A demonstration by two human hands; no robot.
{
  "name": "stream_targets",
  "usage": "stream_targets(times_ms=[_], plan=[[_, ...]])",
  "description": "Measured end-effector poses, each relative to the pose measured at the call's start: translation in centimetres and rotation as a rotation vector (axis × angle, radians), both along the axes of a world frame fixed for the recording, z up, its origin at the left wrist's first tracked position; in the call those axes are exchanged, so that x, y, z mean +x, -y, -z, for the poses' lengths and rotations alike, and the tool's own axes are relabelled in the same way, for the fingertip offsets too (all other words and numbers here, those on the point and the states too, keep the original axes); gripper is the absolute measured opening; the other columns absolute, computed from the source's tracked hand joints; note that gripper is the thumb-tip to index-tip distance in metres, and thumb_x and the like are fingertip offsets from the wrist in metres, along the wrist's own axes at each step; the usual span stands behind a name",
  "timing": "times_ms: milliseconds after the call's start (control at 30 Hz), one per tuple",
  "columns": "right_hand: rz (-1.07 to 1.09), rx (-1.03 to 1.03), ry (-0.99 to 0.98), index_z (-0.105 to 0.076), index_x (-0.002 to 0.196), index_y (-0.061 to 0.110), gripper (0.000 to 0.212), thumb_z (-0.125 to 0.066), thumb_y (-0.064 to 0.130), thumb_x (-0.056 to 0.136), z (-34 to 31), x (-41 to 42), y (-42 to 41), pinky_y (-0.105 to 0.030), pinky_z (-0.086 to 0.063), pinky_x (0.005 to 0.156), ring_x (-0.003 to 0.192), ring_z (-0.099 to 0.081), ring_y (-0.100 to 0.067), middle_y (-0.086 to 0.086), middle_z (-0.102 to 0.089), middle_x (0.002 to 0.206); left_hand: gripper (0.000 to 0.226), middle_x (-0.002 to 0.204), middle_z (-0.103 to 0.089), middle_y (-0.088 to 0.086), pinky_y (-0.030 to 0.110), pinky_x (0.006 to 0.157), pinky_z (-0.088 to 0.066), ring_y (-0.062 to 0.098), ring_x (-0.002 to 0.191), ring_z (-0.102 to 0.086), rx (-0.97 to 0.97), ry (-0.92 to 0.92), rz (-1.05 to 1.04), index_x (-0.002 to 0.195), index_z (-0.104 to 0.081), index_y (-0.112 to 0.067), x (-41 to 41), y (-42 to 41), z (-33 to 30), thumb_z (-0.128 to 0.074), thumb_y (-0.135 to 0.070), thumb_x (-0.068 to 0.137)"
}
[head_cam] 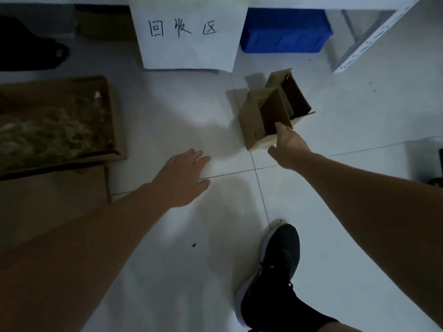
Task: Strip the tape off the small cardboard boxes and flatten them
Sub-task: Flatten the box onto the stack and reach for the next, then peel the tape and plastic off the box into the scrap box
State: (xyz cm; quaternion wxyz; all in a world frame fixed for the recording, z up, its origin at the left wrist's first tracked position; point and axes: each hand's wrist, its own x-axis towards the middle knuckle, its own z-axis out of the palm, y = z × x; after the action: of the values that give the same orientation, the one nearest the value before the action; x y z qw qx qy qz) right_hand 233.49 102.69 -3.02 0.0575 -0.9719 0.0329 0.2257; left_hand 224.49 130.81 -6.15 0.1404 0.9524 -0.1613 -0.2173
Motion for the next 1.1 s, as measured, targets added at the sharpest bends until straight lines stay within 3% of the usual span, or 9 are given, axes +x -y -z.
stream_targets(times_ms=[100, 200, 333, 467, 700, 800, 900, 1000, 1100], plan=[[0.035, -0.017, -0.007, -0.051, 0.131, 0.007, 0.035, -0.054, 0.015, 0.097, 1.1, 0.3, -0.2, -0.038, -0.047, 0.076, 0.097, -0.058, -0.036, -0.020, -0.060, 0.116, 0.072, 0.172, -0.015, 0.004, 0.038, 0.128, -0.010, 0.022, 0.159, -0.009, 0.048, 0.026, 0.061, 0.165, -0.018, -0.022, 0.1, 1.1, 0.3, -0.045, -0.052, 0.105], [0.047, 0.067, 0.062, -0.054, 0.137, 0.009, 0.041, -0.049, 0.010, 0.097, 1.5, -1.3, -0.9, -0.042, -0.053, 0.084, 0.101, -0.062, -0.039, -0.021, -0.063, 0.116, 0.072, 0.173, -0.013, 0.003, 0.039, 0.128, -0.008, 0.021, 0.160, -0.007, 0.051, 0.014, 0.084, 0.165, -0.015, -0.021, -0.7, 0.8, -0.5, -0.044, -0.050, 0.106], [0.159, 0.244, 0.127, -0.055, 0.143, 0.026, 0.043, -0.053, 0.018, 0.101, 0.0, -5.5, -2.4, -0.030, -0.053, 0.076, 0.088, -0.062, -0.027, -0.010, -0.058, 0.114, 0.072, 0.173, -0.012, 0.004, 0.039, 0.127, -0.005, 0.022, 0.160, -0.006, 0.050, -0.004, 0.024, 0.165, -0.014, -0.021, -3.2, -0.1, -3.3, -0.045, -0.048, 0.106], [0.108, 0.367, 0.126, -0.071, 0.119, 0.027, 0.027, -0.050, 0.024, 0.102, -4.3, -10.3, -4.7, -0.018, -0.044, 0.072, 0.087, -0.060, -0.018, -0.004, -0.066, 0.109, 0.072, 0.174, -0.006, 0.003, 0.039, 0.128, -0.003, 0.021, 0.160, -0.002, 0.021, -0.029, 0.014, 0.165, -0.010, -0.021, -6.8, -0.2, -9.1, -0.044, -0.046, 0.107], [-0.172, 0.618, 0.331, -0.068, 0.092, 0.011, 0.014, -0.055, 0.005, 0.094, -17.3, -21.7, -9.9, -0.035, -0.053, 0.074, 0.084, -0.065, -0.026, -0.005, -0.068, 0.093, 0.071, 0.171, -0.018, 0.005, 0.041, 0.128, -0.006, 0.024, 0.159, -0.011, 0.064, 0.182, 0.025, 0.164, -0.019, -0.020, -14.9, -2.0, -20.7, -0.055, -0.021, 0.103], [-0.215, 0.759, 0.404, -0.066, 0.094, 0.013, 0.015, -0.063, -0.001, 0.090, -22.0, -27.2, -11.0, -0.026, -0.054, 0.079, 0.089, -0.066, -0.024, -0.011, -0.072, 0.101, 0.062, 0.166, -0.032, 0.001, 0.037, 0.127, -0.008, 0.021, 0.155, -0.023, 0.010, 0.309, -0.025, 0.161, -0.032, -0.024, -19.5, -3.1, -24.5, -0.050, -0.013, 0.102], [-0.128, 0.869, 0.444, -0.068, 0.104, 0.011, 0.021, -0.060, -0.006, 0.093, -25.0, -32.4, -11.6, -0.003, -0.042, 0.087, 0.099, -0.065, -0.023, -0.011, -0.069, 0.109, 0.049, 0.133, -0.064, -0.001, 0.035, 0.118, -0.028, 0.021, 0.129, -0.056, -0.079, 0.492, -0.047, 0.138, -0.062, -0.024, -24.4, -4.5, -28.7, -0.065, -0.008, 0.092], [-0.051, 0.888, 0.418, -0.065, 0.130, 0.007, 0.036, -0.054, -0.003, 0.096, -27.5, -36.3, -12.0, 0.000, -0.039, 0.088, 0.108, -0.064, -0.021, -0.008, -0.068, 0.121, 0.037, 0.100, -0.073, -0.001, 0.034, 0.104, -0.036, 0.022, 0.102, -0.070, -0.146, 0.635, -0.025, 0.101, -0.078, -0.019, -28.7, -5.7, -31.6, -0.088, -0.005, 0.069], [-0.138, 0.872, 0.525, -0.067, 0.126, 0.014, 0.033, -0.061, 0.001, 0.095, -28.9, -39.4, -12.1, -0.002, -0.038, 0.096, 0.122, -0.062, -0.019, -0.006, -0.060, 0.140, 0.042, 0.101, -0.077, 0.001, 0.035, 0.105, -0.038, 0.023, 0.102, -0.073, -0.185, 0.752, -0.038, 0.100, -0.080, -0.014, -32.1, -6.1, -32.8, -0.092, 0.002, 0.063]])
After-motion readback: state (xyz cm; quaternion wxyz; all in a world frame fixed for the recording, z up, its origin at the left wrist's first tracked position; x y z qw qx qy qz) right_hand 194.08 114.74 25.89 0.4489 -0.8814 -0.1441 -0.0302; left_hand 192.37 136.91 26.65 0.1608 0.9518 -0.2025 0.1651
